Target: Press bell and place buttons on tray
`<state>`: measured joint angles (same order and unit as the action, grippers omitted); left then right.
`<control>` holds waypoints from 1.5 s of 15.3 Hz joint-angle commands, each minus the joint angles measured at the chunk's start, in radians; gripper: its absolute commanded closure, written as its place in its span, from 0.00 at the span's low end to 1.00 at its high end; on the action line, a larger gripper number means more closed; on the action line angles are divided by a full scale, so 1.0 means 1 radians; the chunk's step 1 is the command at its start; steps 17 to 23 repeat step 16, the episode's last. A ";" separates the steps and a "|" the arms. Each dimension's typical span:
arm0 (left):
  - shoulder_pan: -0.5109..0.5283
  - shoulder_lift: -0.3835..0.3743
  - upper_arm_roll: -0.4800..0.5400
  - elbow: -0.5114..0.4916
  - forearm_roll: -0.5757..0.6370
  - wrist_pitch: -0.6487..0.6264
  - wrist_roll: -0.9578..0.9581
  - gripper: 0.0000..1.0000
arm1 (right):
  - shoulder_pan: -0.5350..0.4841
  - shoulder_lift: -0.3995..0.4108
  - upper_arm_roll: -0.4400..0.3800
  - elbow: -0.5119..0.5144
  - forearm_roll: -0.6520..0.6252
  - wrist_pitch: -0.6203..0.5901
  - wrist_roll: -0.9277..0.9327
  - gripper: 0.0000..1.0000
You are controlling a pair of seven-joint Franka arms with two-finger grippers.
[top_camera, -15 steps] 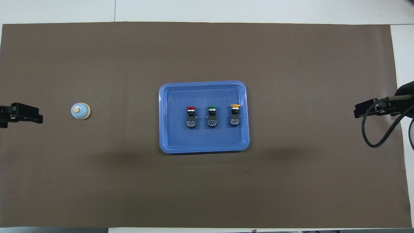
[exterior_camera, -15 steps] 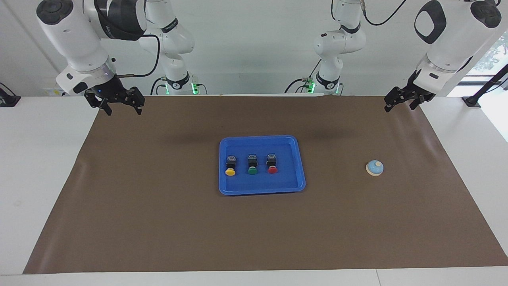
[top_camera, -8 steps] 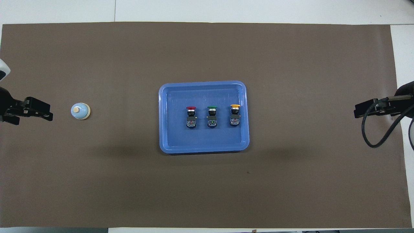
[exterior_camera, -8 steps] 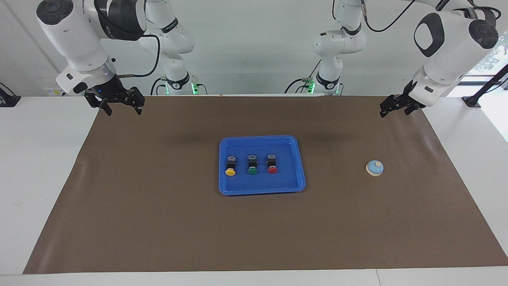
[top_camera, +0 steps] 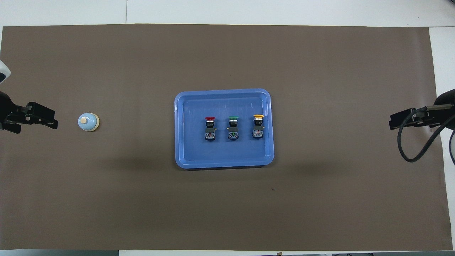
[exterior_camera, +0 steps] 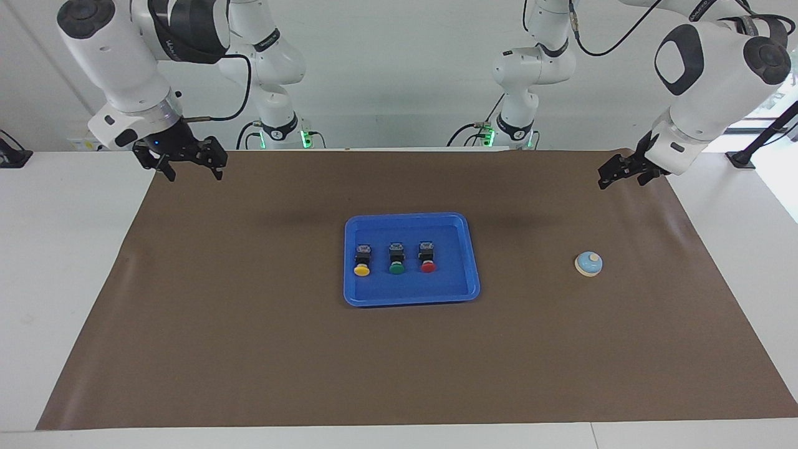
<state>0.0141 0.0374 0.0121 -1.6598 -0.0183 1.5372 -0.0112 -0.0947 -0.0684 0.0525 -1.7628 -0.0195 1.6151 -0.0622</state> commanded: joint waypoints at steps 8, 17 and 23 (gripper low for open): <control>-0.006 -0.004 -0.003 0.032 0.005 0.035 -0.015 0.00 | -0.014 -0.010 0.012 -0.003 -0.008 -0.008 -0.024 0.00; -0.006 -0.004 -0.003 0.029 0.003 0.052 -0.021 0.00 | -0.014 -0.010 0.012 -0.003 -0.008 -0.008 -0.024 0.00; -0.006 -0.004 -0.003 0.029 0.003 0.052 -0.021 0.00 | -0.014 -0.010 0.012 -0.003 -0.008 -0.008 -0.024 0.00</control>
